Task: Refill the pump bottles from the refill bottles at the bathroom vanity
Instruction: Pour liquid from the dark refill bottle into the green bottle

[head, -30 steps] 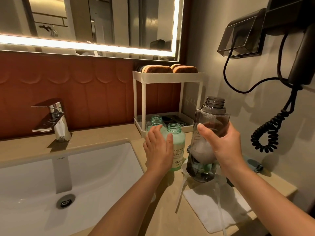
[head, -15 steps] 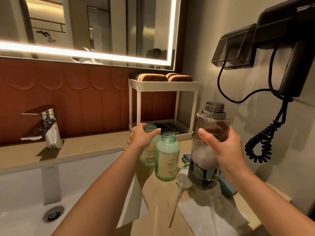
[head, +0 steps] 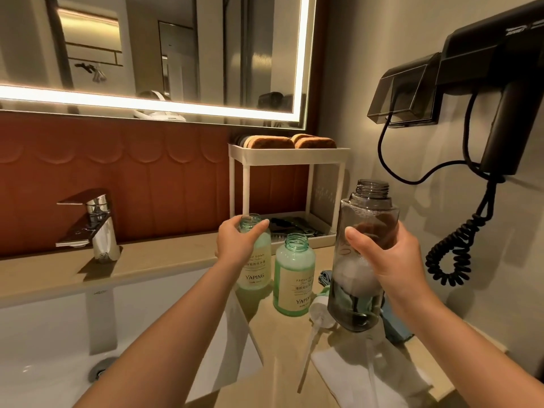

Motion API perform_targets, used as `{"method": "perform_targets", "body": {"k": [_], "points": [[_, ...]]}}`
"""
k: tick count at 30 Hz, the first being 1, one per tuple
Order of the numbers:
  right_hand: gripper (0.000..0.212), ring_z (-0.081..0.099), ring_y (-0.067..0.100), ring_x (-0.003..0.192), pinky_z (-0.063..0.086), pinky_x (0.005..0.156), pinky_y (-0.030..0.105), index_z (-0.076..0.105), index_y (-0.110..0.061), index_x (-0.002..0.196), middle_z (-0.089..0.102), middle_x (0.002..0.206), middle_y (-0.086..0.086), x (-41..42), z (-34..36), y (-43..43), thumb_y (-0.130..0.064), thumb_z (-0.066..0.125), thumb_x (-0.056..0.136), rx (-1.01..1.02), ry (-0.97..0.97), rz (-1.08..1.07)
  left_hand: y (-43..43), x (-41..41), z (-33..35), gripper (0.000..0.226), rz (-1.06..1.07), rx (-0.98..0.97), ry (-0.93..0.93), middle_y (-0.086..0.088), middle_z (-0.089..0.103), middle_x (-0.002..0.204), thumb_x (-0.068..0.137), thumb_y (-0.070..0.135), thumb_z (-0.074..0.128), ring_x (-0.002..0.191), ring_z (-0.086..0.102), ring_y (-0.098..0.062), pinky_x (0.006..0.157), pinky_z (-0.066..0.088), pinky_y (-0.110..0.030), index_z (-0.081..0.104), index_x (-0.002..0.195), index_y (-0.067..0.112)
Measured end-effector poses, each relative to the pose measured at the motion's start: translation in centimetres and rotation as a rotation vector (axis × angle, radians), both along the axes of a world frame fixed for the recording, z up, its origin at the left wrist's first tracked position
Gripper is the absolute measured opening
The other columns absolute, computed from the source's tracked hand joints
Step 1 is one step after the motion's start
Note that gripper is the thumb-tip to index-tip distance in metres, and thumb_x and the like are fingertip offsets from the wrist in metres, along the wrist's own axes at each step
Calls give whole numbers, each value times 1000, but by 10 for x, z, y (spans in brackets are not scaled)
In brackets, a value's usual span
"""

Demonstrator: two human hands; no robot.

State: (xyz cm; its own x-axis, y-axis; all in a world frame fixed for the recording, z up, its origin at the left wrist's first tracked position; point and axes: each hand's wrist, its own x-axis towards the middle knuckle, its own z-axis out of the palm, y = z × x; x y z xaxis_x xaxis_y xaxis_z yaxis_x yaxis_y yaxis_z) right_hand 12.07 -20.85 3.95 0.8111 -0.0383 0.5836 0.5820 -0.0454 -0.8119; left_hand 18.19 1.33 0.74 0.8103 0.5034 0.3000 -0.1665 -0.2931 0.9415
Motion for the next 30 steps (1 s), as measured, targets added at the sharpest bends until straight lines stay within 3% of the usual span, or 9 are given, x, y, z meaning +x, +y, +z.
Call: {"method": "perform_targets", "body": {"k": [4, 8, 11, 13, 16, 20, 25, 30], "points": [[41, 63, -4, 72, 47, 62, 11, 62, -23, 89, 67, 80, -10, -13, 6, -2, -41, 72, 54, -10, 7, 13, 4, -31, 22, 32, -86, 50, -87, 3, 67, 99, 77, 38, 73, 98, 61, -16, 74, 45, -29, 66, 100, 17], [38, 63, -3, 73, 46, 64, 15, 61, -26, 88, 68, 79, -11, -36, 10, -5, -40, 71, 55, -30, 18, 32, 5, -76, 43, 21, -176, 84, -109, 5, 67, 103, 76, 37, 73, 100, 59, -13, 84, 46, -34, 64, 93, 28], [38, 64, 2, 77, 46, 68, 20, 61, -25, 90, 68, 82, -7, -53, 13, -7, -40, 71, 56, -53, 28, 56, 0, -111, 52, 13, -256, 78, -108, 15, 64, 92, 78, 35, 71, 90, 56, 1, 70, 42, -24, 61, 86, 34], [39, 64, 4, 78, 47, 68, 22, 61, -25, 91, 68, 83, -7, -63, 13, -7, -40, 71, 56, -67, 42, 72, -3, -130, 51, 14, -295, 68, -97, 15, 65, 93, 78, 34, 71, 90, 57, 1, 66, 40, -20, 62, 88, 33], [41, 64, -3, 73, 45, 63, 16, 59, -27, 90, 69, 77, -13, -80, 9, -6, -40, 70, 53, -92, 58, 94, -6, -158, 43, 21, -330, 65, -70, 11, 67, 100, 74, 38, 71, 99, 59, -5, 71, 42, -21, 64, 93, 32], [41, 65, -3, 74, 49, 60, 12, 60, -24, 91, 70, 79, -9, -98, 2, -5, -34, 72, 53, -118, 68, 144, -11, -187, 26, 31, -374, 77, 9, 8, 64, 114, 73, 40, 71, 111, 54, -11, 91, 41, -35, 63, 101, 31], [43, 64, -3, 79, 48, 63, 7, 59, -25, 94, 69, 88, -7, -118, -5, -2, -32, 74, 54, -189, 58, 181, -17, -210, 5, 17, -379, 81, 11, 21, 64, 97, 76, 35, 72, 99, 55, 2, 89, 43, -31, 63, 90, 37], [53, 66, 7, 84, 52, 70, 12, 60, -20, 97, 69, 92, -2, -125, -7, -2, -38, 77, 51, -318, 37, 168, -25, -217, -16, 28, -382, 84, -4, 14, 68, 101, 74, 39, 73, 102, 59, -3, 93, 46, -33, 68, 100, 29]]}}
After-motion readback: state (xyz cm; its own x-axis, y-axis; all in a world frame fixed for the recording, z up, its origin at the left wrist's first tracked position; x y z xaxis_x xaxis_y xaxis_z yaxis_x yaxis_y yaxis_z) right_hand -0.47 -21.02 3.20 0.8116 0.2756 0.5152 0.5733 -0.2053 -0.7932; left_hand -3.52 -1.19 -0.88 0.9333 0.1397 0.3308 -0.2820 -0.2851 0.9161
